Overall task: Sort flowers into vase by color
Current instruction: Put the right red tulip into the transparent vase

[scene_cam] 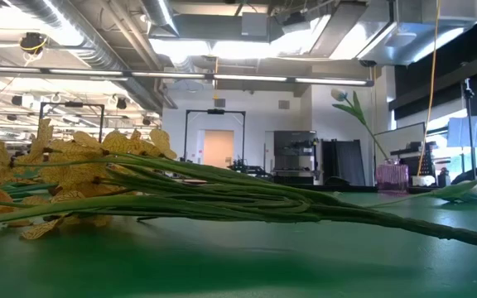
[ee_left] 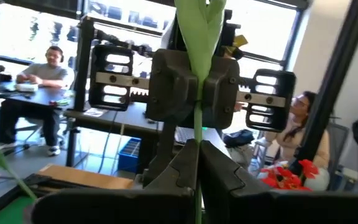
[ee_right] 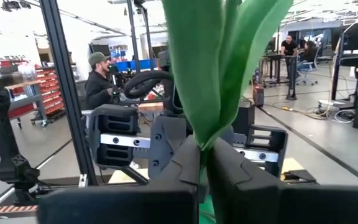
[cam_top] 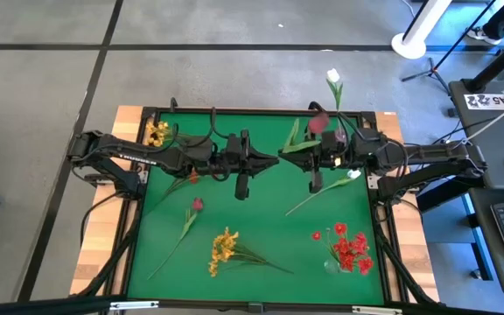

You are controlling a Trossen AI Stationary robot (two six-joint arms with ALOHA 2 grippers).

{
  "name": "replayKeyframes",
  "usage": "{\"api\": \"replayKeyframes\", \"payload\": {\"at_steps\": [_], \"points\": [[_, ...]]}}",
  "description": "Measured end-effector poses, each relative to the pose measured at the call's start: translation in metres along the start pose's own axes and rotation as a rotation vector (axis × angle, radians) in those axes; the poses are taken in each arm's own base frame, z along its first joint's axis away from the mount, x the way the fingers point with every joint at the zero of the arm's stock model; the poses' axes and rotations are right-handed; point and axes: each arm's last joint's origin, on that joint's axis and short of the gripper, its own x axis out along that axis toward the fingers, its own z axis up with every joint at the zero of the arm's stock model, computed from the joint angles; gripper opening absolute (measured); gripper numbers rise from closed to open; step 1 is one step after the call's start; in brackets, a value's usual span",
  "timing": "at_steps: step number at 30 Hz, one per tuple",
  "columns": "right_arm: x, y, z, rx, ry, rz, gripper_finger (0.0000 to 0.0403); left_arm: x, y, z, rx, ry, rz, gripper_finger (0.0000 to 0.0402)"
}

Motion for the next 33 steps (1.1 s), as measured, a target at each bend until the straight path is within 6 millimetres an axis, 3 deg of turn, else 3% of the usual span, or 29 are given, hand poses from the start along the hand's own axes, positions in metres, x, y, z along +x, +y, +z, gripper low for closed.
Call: {"api": "replayKeyframes", "payload": {"at_steps": [7,14,18,23,28,33], "points": [[-0.014,-0.001,0.006,-0.004,0.022,-0.025,0.0008,-0.009,-0.001,0.008,0.027,0.045,-0.011,0.0071],[-0.060,0.004,0.036,0.010,0.068,-0.008,0.0007,-0.032,-0.003,0.028,0.035,0.103,0.008,0.0137],[-0.097,0.015,0.057,0.058,0.161,0.080,0.0005,-0.042,-0.006,0.028,0.047,0.175,0.049,0.0144],[-0.130,0.027,0.074,0.116,0.244,0.083,0.0004,-0.043,-0.010,0.025,0.078,0.196,0.069,0.0143],[-0.150,0.033,0.079,0.105,0.336,-0.079,0.0003,-0.041,-0.014,0.020,0.077,0.209,0.057,0.0142],[-0.150,0.050,0.070,0.102,0.420,-0.074,0.0002,-0.039,-0.019,0.014,0.084,0.228,0.065,0.0142]]}}
